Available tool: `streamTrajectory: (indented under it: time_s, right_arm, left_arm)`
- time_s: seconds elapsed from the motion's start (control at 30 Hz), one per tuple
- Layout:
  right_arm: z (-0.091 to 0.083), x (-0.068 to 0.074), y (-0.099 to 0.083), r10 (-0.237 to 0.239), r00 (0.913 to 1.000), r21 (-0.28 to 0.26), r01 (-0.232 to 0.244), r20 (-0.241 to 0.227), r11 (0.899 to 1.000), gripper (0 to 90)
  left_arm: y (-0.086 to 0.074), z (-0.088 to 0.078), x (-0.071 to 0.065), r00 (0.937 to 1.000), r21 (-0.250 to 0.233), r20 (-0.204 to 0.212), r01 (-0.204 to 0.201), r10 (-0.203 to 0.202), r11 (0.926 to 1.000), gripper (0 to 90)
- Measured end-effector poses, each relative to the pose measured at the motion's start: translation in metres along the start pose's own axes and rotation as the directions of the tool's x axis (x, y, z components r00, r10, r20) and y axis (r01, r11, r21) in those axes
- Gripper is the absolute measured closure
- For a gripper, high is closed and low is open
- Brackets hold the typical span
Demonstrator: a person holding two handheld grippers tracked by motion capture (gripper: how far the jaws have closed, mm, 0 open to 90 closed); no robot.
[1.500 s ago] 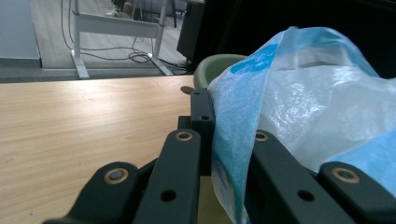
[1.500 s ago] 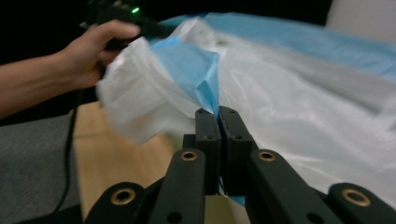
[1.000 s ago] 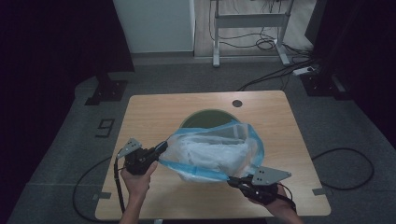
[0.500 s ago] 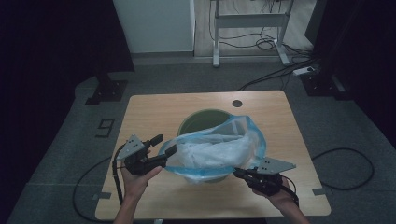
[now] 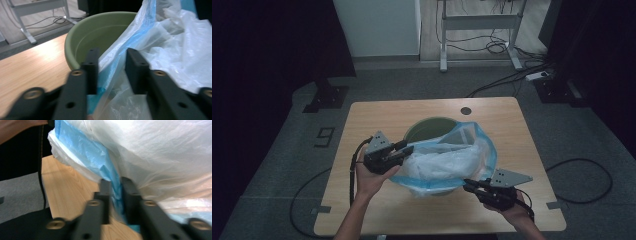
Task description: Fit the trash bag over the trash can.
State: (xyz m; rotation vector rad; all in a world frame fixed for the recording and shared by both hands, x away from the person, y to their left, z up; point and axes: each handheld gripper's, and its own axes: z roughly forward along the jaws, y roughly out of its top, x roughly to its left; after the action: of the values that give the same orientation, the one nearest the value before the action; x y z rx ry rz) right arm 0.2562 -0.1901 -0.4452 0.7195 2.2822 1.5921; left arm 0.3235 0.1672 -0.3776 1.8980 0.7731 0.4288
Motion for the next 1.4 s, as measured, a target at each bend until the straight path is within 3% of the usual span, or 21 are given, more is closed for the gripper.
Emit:
streamTrajectory:
  time_s: [0.1,0.23,0.33,0.37,0.47,0.67,0.73,0.87,0.93,1.0,1.23,1.4]
  right_arm:
    - [-0.011,0.006,0.005,-0.008,0.9997,-0.035,0.009,0.022,0.999,53.3]
    - [-0.041,0.012,0.021,-0.022,0.9982,-0.124,0.029,0.055,0.992,44.6]
    - [-0.056,0.004,0.037,-0.027,0.9922,-0.157,0.046,0.121,0.987,41.5]
    - [-0.059,-0.002,0.043,-0.028,0.9867,-0.159,0.054,0.16,0.986,40.7]
    - [-0.058,-0.02,0.058,-0.008,0.9716,-0.158,0.046,0.237,0.986,39.2]
    - [-0.033,-0.055,0.078,0.069,0.9469,-0.144,-0.025,0.314,0.989,38.9]
    - [-0.025,-0.062,0.083,0.096,0.9446,-0.142,-0.054,0.314,0.988,46.7]
    - [-0.012,-0.069,0.085,0.102,0.9541,-0.132,-0.066,0.282,0.989,79.5]
    - [-0.009,-0.073,0.086,0.117,0.9528,-0.141,-0.08,0.28,0.987,88.5]
    - [-0.005,-0.08,0.089,0.132,0.9503,-0.145,-0.094,0.282,0.985,88.7]
    - [0.013,-0.101,0.093,0.178,0.9193,-0.158,-0.129,0.351,0.979,88.7]
    - [0.031,-0.115,0.09,0.196,0.9068,-0.135,-0.156,0.373,0.979,88.7]
  left_arm:
    - [0.001,0.0,0.001,0.9996,-0.009,-0.019,0.023,-0.023,0.9997,82.7]
    - [0.001,-0.002,0.004,0.9984,-0.041,-0.028,0.047,-0.048,0.998,88.7]
    - [0.002,-0.005,0.005,0.9975,-0.064,-0.029,0.063,-0.065,0.996,89.4]
    - [0.003,-0.005,0.005,0.9973,-0.068,-0.03,0.064,-0.066,0.9956,89.4]
    - [0.003,-0.006,0.004,0.9974,-0.076,-0.033,0.061,-0.064,0.9953,89.5]
    - [0.006,-0.007,0.008,0.9971,-0.098,-0.032,0.066,-0.069,0.993,89.6]
    - [0.006,-0.008,0.011,0.9966,-0.112,-0.025,0.075,-0.079,0.9909,89.7]
    - [0.006,-0.007,0.018,0.9953,-0.123,-0.027,0.089,-0.093,0.9885,89.8]
    - [0.007,-0.007,0.022,0.9942,-0.133,-0.031,0.098,-0.103,0.9862,89.8]
    - [0.006,-0.007,0.027,0.9917,-0.147,-0.036,0.117,-0.124,0.9822,89.8]
    - [0.004,0.004,0.049,0.9804,-0.144,-0.075,0.17,-0.182,0.9748,89.8]
    - [0.003,0.013,0.064,0.973,-0.132,-0.091,0.199,-0.212,0.971,89.7]
